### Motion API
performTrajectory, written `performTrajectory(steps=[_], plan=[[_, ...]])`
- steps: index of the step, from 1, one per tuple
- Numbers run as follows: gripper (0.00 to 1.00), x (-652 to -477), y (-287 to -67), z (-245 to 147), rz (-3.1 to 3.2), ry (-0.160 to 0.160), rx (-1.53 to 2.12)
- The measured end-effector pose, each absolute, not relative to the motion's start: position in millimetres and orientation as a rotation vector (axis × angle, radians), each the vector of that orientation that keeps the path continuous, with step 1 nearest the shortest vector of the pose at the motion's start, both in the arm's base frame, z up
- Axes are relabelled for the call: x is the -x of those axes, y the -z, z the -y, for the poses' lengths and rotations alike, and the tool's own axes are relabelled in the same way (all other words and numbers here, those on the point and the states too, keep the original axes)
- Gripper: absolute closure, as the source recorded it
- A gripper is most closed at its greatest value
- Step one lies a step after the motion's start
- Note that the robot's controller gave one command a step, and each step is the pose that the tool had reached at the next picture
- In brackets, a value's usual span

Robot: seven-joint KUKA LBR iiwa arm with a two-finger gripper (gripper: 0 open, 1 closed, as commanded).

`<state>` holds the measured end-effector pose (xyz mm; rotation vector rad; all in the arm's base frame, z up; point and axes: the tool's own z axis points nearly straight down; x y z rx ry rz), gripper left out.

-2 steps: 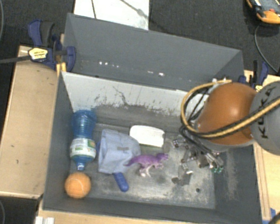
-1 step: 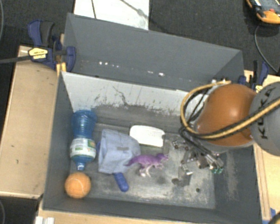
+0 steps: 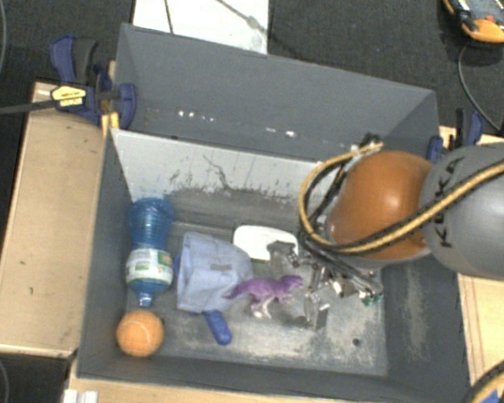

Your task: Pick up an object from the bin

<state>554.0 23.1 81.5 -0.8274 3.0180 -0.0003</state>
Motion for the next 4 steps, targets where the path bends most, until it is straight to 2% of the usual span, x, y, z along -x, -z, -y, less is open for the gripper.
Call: performTrajectory(steps=[1, 3, 4], plan=[[1.00, -570.9, -72.1, -50.3, -3.021, -0.002, 0.820], [1.00, -576.4, -72.0, -49.7, -3.019, -0.003, 0.839], [1.00, -588.0, -71.7, -42.7, -3.012, -0.007, 0.852]])
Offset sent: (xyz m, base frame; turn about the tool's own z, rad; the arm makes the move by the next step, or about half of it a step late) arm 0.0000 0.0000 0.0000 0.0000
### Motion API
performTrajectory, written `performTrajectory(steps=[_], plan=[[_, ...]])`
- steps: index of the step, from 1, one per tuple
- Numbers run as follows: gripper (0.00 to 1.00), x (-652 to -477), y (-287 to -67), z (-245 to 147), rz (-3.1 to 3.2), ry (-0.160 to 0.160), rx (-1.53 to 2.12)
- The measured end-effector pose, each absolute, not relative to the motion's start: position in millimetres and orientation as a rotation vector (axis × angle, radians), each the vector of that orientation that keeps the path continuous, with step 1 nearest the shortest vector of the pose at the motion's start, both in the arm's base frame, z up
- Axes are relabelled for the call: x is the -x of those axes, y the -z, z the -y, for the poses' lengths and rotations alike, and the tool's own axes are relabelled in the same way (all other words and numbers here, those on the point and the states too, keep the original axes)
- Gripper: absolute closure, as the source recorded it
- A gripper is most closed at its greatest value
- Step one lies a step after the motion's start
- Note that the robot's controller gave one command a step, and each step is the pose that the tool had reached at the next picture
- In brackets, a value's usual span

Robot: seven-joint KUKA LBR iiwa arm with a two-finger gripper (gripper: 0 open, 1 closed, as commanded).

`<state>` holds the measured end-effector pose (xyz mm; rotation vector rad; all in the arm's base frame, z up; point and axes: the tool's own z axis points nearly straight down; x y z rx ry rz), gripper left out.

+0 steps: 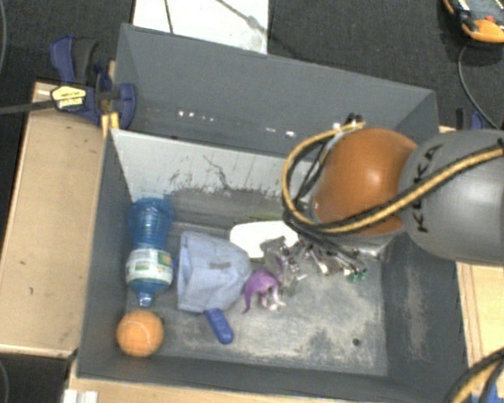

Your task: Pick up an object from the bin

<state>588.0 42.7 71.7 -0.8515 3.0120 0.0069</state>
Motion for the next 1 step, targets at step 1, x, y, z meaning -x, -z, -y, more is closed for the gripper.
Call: performTrajectory(steps=[1], plan=[[1.00, -581.1, -73.1, -40.4, -2.999, -0.003, 0.864]])
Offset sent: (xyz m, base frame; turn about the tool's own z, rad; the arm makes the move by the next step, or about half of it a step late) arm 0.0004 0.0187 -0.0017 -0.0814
